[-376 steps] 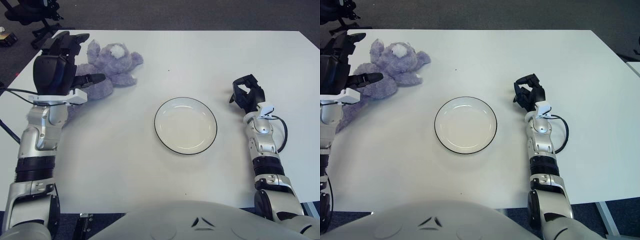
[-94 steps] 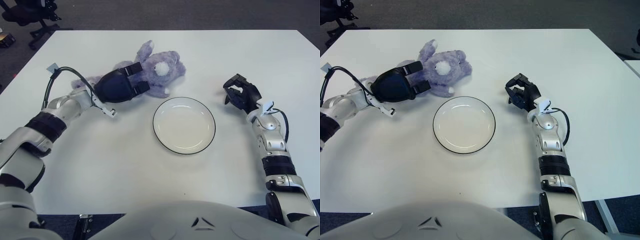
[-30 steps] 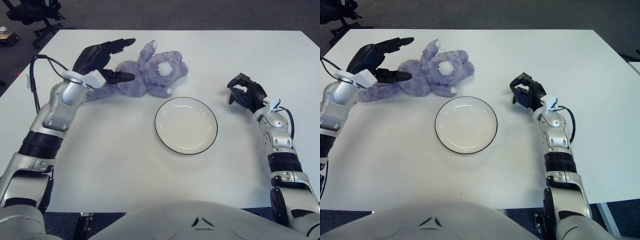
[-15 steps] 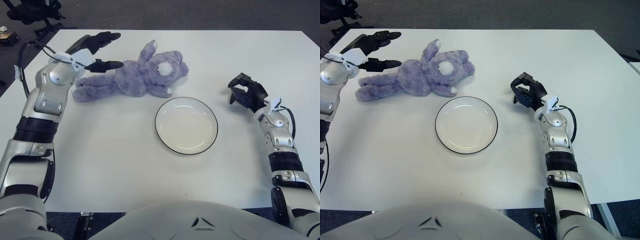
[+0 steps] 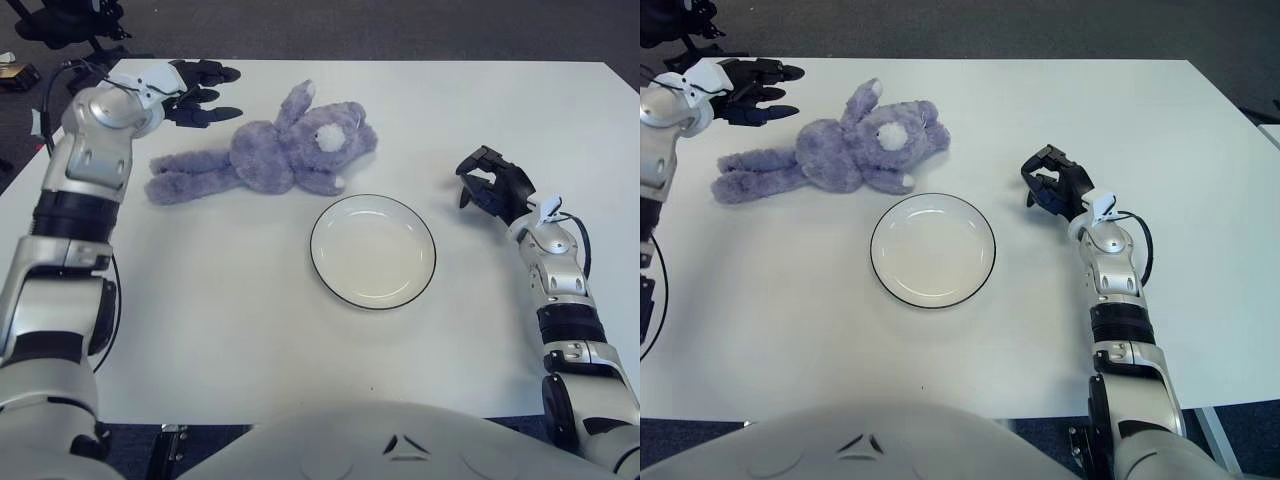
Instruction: Put the doll into the plate.
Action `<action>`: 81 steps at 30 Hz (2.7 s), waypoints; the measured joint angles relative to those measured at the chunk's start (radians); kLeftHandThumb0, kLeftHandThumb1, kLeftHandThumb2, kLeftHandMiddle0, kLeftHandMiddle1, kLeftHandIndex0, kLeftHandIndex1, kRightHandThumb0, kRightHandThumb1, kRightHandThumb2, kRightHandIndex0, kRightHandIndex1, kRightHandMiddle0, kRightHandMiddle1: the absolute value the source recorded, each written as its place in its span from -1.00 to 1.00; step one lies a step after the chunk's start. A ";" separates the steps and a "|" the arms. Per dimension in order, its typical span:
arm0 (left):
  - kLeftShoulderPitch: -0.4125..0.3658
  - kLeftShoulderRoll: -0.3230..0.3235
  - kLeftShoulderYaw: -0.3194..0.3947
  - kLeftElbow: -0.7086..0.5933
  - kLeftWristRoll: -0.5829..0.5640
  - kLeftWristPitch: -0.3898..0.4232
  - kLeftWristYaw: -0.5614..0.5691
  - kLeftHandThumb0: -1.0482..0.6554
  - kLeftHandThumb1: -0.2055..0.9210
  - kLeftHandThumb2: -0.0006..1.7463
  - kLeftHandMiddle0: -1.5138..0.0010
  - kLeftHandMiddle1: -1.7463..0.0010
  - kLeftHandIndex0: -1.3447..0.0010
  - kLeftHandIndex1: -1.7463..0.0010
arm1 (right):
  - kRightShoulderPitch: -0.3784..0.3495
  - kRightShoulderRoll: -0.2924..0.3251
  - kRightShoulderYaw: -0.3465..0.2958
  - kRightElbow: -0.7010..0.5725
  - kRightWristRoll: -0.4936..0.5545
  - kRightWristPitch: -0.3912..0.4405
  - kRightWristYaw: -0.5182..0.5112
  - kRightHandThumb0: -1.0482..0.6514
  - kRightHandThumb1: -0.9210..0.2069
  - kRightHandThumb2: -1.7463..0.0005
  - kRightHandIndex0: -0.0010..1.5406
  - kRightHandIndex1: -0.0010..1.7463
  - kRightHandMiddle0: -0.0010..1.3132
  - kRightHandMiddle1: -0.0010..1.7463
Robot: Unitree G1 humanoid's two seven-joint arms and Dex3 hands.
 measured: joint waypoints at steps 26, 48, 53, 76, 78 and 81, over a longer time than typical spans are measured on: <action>-0.200 -0.148 -0.060 0.441 0.071 -0.094 -0.140 -0.59 1.00 -0.87 0.33 0.99 0.35 0.96 | 0.009 0.000 0.010 0.004 -0.001 -0.016 -0.005 -0.18 -1.00 0.57 0.03 0.81 -0.46 0.82; -0.231 -0.238 -0.098 0.501 0.118 -0.087 -0.234 -0.64 1.00 -0.95 0.49 1.00 0.45 1.00 | 0.010 -0.001 0.011 0.011 -0.002 -0.026 0.004 -0.18 -1.00 0.57 0.02 0.82 -0.46 0.82; -0.231 -0.256 -0.104 0.500 0.122 -0.075 -0.241 -0.65 1.00 -0.97 0.53 1.00 0.47 1.00 | 0.010 -0.001 0.012 0.011 -0.001 -0.028 0.005 -0.18 -1.00 0.57 0.02 0.82 -0.46 0.82; -0.230 -0.286 -0.146 0.476 0.148 -0.014 -0.260 -0.66 1.00 -0.94 0.59 1.00 0.51 1.00 | 0.009 -0.008 0.016 0.016 -0.001 -0.034 0.010 -0.18 -1.00 0.57 0.02 0.82 -0.46 0.81; -0.229 -0.288 -0.152 0.470 0.151 -0.008 -0.260 -0.66 1.00 -0.94 0.59 1.00 0.52 1.00 | 0.010 -0.008 0.016 0.016 -0.001 -0.034 0.010 -0.18 -1.00 0.57 0.02 0.82 -0.46 0.82; -0.226 -0.293 -0.170 0.447 0.162 0.010 -0.257 -0.66 1.00 -0.94 0.60 1.00 0.54 1.00 | 0.011 -0.009 0.015 0.016 -0.001 -0.034 0.013 -0.18 -1.00 0.57 0.02 0.81 -0.46 0.82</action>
